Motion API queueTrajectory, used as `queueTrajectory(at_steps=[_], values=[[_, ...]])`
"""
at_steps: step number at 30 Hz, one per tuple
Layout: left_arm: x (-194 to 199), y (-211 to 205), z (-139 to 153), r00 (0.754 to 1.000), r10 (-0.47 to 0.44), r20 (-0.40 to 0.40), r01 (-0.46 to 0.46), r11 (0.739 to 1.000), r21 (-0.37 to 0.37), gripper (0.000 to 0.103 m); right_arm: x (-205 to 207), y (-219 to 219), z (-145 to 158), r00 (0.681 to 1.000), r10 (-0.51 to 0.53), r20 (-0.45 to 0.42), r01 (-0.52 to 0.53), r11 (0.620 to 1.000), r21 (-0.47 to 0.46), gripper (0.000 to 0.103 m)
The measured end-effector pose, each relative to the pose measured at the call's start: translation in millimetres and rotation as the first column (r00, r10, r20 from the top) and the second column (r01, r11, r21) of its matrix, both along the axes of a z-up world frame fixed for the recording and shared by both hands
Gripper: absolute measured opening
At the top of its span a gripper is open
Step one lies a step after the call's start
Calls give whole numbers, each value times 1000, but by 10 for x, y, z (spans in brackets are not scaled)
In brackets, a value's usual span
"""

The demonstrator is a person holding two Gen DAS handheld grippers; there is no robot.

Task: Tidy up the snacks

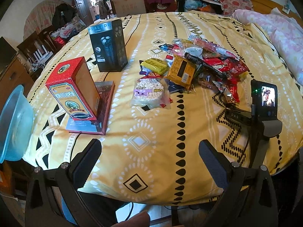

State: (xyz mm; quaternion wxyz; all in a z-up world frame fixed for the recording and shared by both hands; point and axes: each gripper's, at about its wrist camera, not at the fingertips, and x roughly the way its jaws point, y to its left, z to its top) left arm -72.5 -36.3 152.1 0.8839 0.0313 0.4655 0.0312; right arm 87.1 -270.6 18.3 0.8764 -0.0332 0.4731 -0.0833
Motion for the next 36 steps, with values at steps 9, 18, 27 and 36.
queueTrajectory(at_steps=[9,18,27,36], values=[[13,10,-46,1000,1,-15,-1,1000,-10,103,0,-1,0,1000,0,0,0,1000,0,103],[46,8,-110,999,-3,-33,2,1000,-15,103,1,-1,0,1000,0,0,0,1000,0,103],[86,-4,-174,999,-7,-51,6,1000,-22,103,1,-1,0,1000,0,0,0,1000,0,103],[85,-22,-186,999,-9,-53,8,1000,-23,103,2,-2,0,1000,0,0,0,1000,0,103]])
